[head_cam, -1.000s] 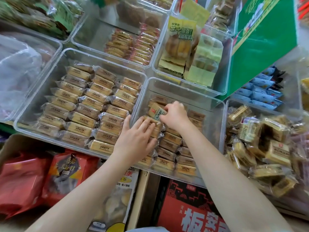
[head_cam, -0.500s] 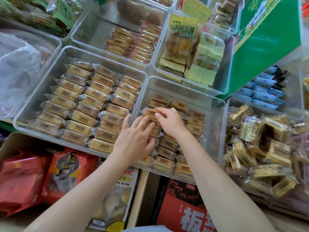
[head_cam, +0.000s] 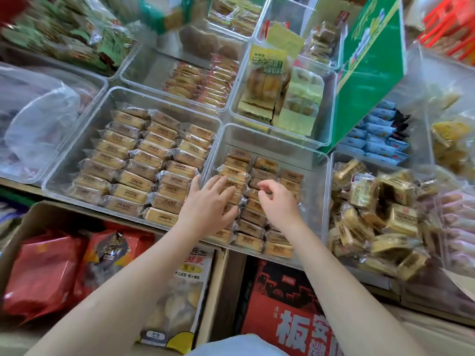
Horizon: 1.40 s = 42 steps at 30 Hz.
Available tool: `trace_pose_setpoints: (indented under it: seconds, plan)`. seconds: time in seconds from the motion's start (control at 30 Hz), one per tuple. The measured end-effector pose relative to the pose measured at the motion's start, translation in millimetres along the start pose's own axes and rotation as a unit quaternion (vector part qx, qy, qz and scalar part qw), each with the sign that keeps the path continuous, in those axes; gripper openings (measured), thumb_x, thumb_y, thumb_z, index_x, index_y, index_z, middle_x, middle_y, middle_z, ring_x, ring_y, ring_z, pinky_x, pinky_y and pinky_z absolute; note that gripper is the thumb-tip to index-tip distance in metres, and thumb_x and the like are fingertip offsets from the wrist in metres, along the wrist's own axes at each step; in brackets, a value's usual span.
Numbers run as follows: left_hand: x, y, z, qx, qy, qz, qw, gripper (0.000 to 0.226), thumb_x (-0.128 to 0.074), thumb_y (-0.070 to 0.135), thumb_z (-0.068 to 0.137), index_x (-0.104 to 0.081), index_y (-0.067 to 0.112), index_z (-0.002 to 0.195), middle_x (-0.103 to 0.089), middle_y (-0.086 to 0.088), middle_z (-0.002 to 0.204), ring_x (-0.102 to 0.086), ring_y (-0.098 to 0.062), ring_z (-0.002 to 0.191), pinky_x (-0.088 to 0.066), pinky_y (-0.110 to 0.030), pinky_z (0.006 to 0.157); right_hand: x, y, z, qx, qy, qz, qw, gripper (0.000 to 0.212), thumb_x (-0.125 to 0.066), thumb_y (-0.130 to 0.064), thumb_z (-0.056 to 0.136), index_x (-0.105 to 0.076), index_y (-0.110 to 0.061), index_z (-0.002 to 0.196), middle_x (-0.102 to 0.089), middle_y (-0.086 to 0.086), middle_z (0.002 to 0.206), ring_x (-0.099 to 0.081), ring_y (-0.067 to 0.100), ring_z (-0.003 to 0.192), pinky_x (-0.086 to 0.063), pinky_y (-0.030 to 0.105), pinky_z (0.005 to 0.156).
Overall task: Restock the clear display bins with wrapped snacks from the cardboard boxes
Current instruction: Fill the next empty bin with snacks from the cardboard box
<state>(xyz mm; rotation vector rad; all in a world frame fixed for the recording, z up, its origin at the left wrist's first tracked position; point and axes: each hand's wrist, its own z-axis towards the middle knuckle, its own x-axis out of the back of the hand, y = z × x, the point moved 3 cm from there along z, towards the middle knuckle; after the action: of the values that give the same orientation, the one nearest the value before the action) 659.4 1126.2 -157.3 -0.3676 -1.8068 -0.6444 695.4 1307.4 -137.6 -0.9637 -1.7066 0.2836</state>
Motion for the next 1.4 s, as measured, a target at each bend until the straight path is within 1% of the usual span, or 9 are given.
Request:
trace_pose_setpoints:
  seconds: [0.17, 0.3, 0.43, 0.63, 0.77, 0.93, 1.03, 1.2, 1.4]
  plan:
    - [12, 46, -33, -0.023, 0.121, -0.126, 0.984, 0.047, -0.044, 0.045, 0.09, -0.067, 0.021, 0.123, -0.064, -0.002, 0.128, -0.055, -0.024, 0.125, -0.02, -0.052, 0.12, 65, 31, -109, -0.007, 0.075, 0.062, 0.995, 0.023, -0.05, -0.016, 0.1, -0.071, -0.022, 0.095, -0.07, -0.005, 0.076, -0.065, 0.006, 0.072, -0.056, 0.034, 0.074]
    - [7, 148, -76, -0.143, 0.071, -0.175, 0.971, 0.039, -0.052, 0.037, 0.093, -0.066, 0.019, 0.125, -0.068, 0.0, 0.118, -0.062, -0.024, 0.111, -0.046, -0.039, 0.096, 108, 66, -193, -0.016, 0.147, 0.111, 0.983, 0.022, -0.051, -0.014, 0.099, -0.071, -0.022, 0.092, -0.07, -0.003, 0.074, -0.066, 0.008, 0.07, -0.056, 0.033, 0.074]
    - [-2, 260, -122, -0.271, 0.019, -0.201, 0.941, 0.029, -0.064, 0.022, 0.094, -0.07, 0.02, 0.122, -0.069, 0.003, 0.112, -0.067, -0.02, 0.097, -0.052, -0.03, 0.075, 161, 114, -283, -0.04, 0.248, 0.123, 0.96, 0.021, -0.052, -0.016, 0.099, -0.07, -0.024, 0.092, -0.069, -0.006, 0.074, -0.066, 0.007, 0.071, -0.053, 0.025, 0.07]
    - [9, 412, -166, -0.405, 0.065, -0.265, 0.873, 0.031, -0.048, 0.028, 0.095, -0.074, 0.018, 0.109, -0.072, 0.002, 0.107, -0.065, -0.013, 0.094, -0.045, -0.02, 0.078, 249, 206, -396, -0.071, 0.355, 0.075, 0.929, 0.02, -0.051, -0.016, 0.1, -0.071, -0.019, 0.096, -0.068, -0.008, 0.075, -0.065, 0.007, 0.071, -0.053, 0.021, 0.071]
    - [0, 505, -180, -0.405, 0.076, -0.279, 0.867, 0.027, -0.053, 0.022, 0.096, -0.073, 0.016, 0.112, -0.069, -0.001, 0.111, -0.061, -0.015, 0.106, -0.047, -0.029, 0.09, 285, 306, -421, -0.169, 0.235, 0.001, 0.957, 0.018, -0.053, -0.025, 0.096, -0.069, -0.027, 0.089, -0.068, -0.01, 0.076, -0.064, 0.01, 0.074, -0.052, 0.031, 0.072]
    - [-33, 563, -177, -0.27, 0.085, -0.188, 0.941, 0.031, -0.048, 0.028, 0.1, -0.066, 0.019, 0.124, -0.068, -0.003, 0.119, -0.062, -0.022, 0.113, -0.052, -0.043, 0.097, 294, 408, -402, -0.194, 0.026, -0.161, 0.967, 0.02, -0.054, -0.028, 0.097, -0.067, -0.017, 0.107, -0.067, 0.004, 0.107, -0.061, 0.026, 0.101, -0.049, 0.034, 0.081]
    - [-42, 569, -172, -0.238, 0.09, -0.1, 0.962, 0.031, -0.054, 0.028, 0.098, -0.067, 0.016, 0.123, -0.069, -0.005, 0.118, -0.063, -0.024, 0.111, -0.051, -0.04, 0.093, 281, 455, -378, -0.201, -0.071, -0.204, 0.955, 0.036, -0.057, -0.028, 0.098, -0.06, -0.014, 0.131, -0.063, 0.008, 0.123, -0.061, 0.027, 0.109, -0.051, 0.034, 0.086]
    - [-40, 568, -170, -0.21, 0.103, -0.063, 0.97, 0.03, -0.056, 0.032, 0.097, -0.071, 0.017, 0.118, -0.073, -0.002, 0.11, -0.067, -0.02, 0.103, -0.055, -0.034, 0.084, 241, 502, -342, -0.186, -0.21, -0.259, 0.924, 0.033, -0.051, -0.013, 0.101, -0.055, -0.009, 0.134, -0.058, 0.012, 0.131, -0.06, 0.026, 0.113, -0.048, 0.03, 0.082]
    - [-43, 571, -167, -0.184, 0.112, -0.055, 0.975, 0.026, -0.059, 0.033, 0.093, -0.075, 0.017, 0.106, -0.073, -0.001, 0.096, -0.066, -0.02, 0.093, -0.055, -0.033, 0.072, 219, 558, -324, -0.209, -0.282, -0.303, 0.886, 0.041, -0.041, -0.013, 0.105, -0.046, -0.011, 0.145, -0.054, 0.013, 0.14, -0.058, 0.028, 0.115, -0.049, 0.035, 0.089]
